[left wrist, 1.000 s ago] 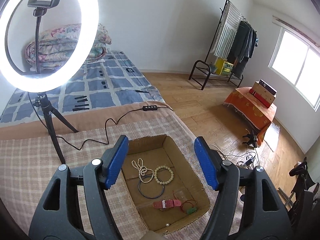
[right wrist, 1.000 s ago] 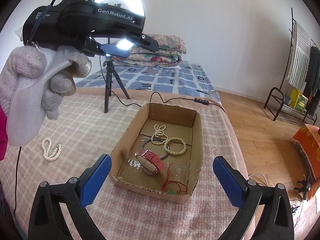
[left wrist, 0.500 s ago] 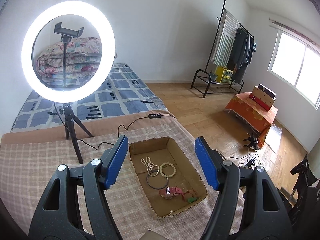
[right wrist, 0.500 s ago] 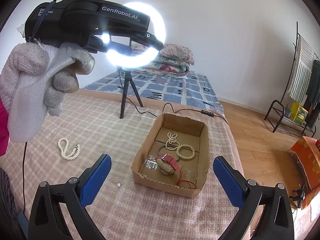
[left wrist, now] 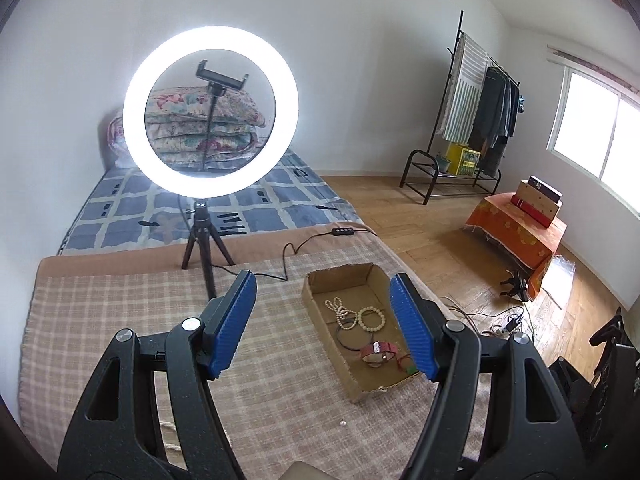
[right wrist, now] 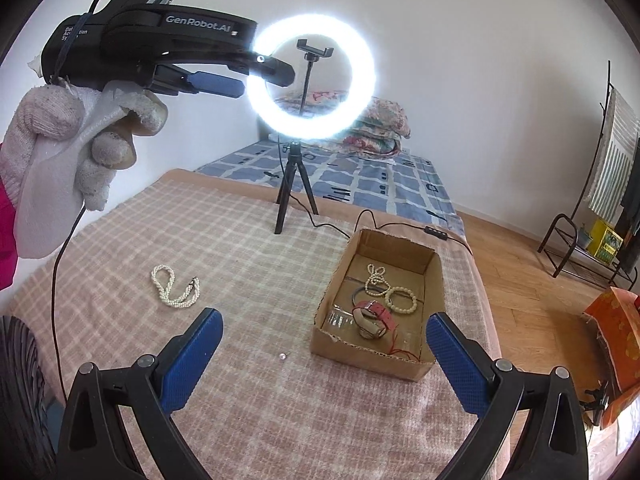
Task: Organize jewelry
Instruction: 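Move the left tool to the twisted pearl necklace while the right tool reaches the pearl bead, then close the right tool on the pearl bead while the left tool grips the twisted necklace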
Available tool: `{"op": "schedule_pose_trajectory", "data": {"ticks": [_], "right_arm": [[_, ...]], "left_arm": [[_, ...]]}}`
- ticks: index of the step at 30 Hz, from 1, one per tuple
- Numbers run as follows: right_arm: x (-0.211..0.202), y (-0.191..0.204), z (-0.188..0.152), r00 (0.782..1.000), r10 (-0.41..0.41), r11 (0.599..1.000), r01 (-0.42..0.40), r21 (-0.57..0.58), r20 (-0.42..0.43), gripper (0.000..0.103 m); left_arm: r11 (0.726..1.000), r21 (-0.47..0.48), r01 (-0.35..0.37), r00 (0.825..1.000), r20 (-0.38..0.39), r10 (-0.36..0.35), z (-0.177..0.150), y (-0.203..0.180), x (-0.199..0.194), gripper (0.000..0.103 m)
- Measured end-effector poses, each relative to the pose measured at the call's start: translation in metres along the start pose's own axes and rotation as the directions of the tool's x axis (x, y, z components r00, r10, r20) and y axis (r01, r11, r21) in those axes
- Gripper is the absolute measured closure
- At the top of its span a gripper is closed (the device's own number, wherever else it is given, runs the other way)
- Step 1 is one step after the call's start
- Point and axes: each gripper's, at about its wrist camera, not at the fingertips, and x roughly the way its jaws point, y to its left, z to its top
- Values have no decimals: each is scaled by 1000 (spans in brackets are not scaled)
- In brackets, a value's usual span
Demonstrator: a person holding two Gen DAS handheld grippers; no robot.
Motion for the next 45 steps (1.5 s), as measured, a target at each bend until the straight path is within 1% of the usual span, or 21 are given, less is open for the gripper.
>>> {"op": "schedule_pose_trajectory", "data": {"ticks": [4,6,8,13,15,18,21,23,25,27,29,30,31,32,33,34,36,39,43,45], "right_arm": [[5,8,-6,999,24,1000,-24,-3,-25,0],[8,14,-9,999,26,1000,-26,-14,-39,1],[13,19,-13,997,48,999,-49,-9,-55,2],[30,28,-23,991,88,996,-87,15,-104,11],[38,31,-28,987,106,994,-103,29,-124,19],[51,35,-35,978,138,990,-133,41,-157,24],[63,40,-41,970,153,988,-149,36,-189,34],[71,41,-46,962,170,985,-164,45,-212,41],[80,40,-50,951,198,980,-187,69,-238,53],[89,38,-53,944,213,976,-196,90,-254,56],[99,37,-55,937,217,975,-196,101,-273,59],[104,37,-56,934,220,975,-197,106,-281,63],[110,35,-57,929,226,973,-200,118,-293,64],[115,34,-58,924,233,971,-202,131,-302,64],[120,33,-59,921,237,969,-202,144,-310,65],[125,32,-59,918,238,968,-198,152,-319,65],[135,31,-60,914,231,969,-186,160,-334,66],[149,29,-62,906,235,967,-180,181,-353,66],[163,28,-66,900,232,966,-167,199,-369,68],[168,28,-67,899,231,965,-161,208,-372,68]], "left_arm": [[999,-20,-41,999,-21,41,-16,35,-15,32],[997,-43,-63,998,-32,62,-26,57,-22,32],[994,-69,-86,996,-43,83,-36,77,-29,32],[984,-116,-135,988,-97,124,-67,121,-34,32],[981,-137,-138,985,-125,121,-83,133,-34,32],[981,-153,-121,980,-174,94,-104,144,-27,32],[986,-144,-87,971,-236,51,-122,146,-16,32],[991,-112,-75,964,-262,44,-131,142,-9,32],[996,-69,-56,958,-285,34,-140,136,-3,32],[999,-39,-37,951,-309,24,-147,130,4,32],[1000,-19,-10,940,-342,3,-156,124,12,32],[1000,-6,3,933,-361,-5,-160,121,17,32],[1000,4,13,926,-377,-10,-165,120,22,32],[1000,14,22,919,-394,-15,-169,119,28,37],[999,21,32,910,-415,-21,-174,119,34,43],[999,26,41,899,-437,-26,-178,119,40,45],[997,44,57,882,-471,-30,-186,118,49,45],[995,79,65,863,-505,-16,-196,118,62,45],[987,137,79,853,-523,4,-203,116,71,45],[984,156,90,844,-536,8,-208,113,76,45]]}}
